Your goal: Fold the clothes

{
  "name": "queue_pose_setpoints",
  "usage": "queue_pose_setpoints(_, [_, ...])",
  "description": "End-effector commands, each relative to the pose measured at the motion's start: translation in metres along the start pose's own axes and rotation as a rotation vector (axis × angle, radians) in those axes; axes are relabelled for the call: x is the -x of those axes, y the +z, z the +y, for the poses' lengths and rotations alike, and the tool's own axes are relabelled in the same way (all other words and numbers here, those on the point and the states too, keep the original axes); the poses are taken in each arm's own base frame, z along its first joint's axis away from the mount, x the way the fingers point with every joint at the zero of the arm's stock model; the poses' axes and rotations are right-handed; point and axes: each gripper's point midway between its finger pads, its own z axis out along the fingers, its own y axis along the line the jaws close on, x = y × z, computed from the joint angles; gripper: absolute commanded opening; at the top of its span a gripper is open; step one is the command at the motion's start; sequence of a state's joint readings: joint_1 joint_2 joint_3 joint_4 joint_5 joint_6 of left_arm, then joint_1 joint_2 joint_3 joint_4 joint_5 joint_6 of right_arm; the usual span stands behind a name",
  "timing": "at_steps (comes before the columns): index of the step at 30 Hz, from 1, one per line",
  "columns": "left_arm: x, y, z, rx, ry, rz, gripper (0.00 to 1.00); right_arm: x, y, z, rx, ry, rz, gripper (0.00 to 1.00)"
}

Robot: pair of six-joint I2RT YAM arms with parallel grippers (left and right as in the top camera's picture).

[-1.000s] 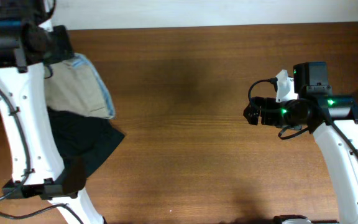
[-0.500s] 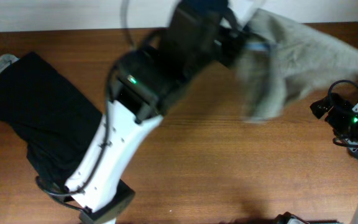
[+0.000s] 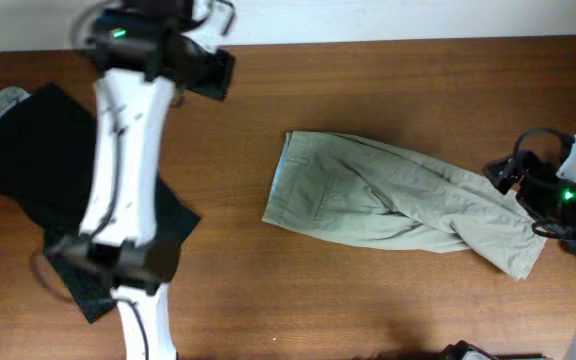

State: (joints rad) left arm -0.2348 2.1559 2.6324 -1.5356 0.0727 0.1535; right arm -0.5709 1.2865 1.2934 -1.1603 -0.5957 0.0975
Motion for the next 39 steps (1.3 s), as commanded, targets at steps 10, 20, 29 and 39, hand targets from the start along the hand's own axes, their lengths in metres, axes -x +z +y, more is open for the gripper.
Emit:
queue_pose_setpoints(10, [-0.088, 0.251, -0.107, -0.254, 0.239, 0.428, 0.74, 0.002, -0.009, 0.017, 0.073, -0.058, -0.019, 0.99])
queue_pose_setpoints(20, [-0.124, 0.261, -0.007, 0.234, 0.171, 0.624, 0.0, 0.003, -0.006, 0.001, -0.015, -0.053, -0.016, 0.99])
queue_pose_setpoints(29, [-0.092, 0.187, 0.08, 0.159, -0.106, 0.467, 0.09, -0.021, 0.123, -0.03, -0.228, -0.122, 0.257, 0.91])
queue_pose_setpoints(39, [-0.093, 0.185, 0.073, 0.122, -0.114, 0.473, 0.09, 0.024, 0.244, 0.009, -0.075, -0.341, 0.092, 0.04])
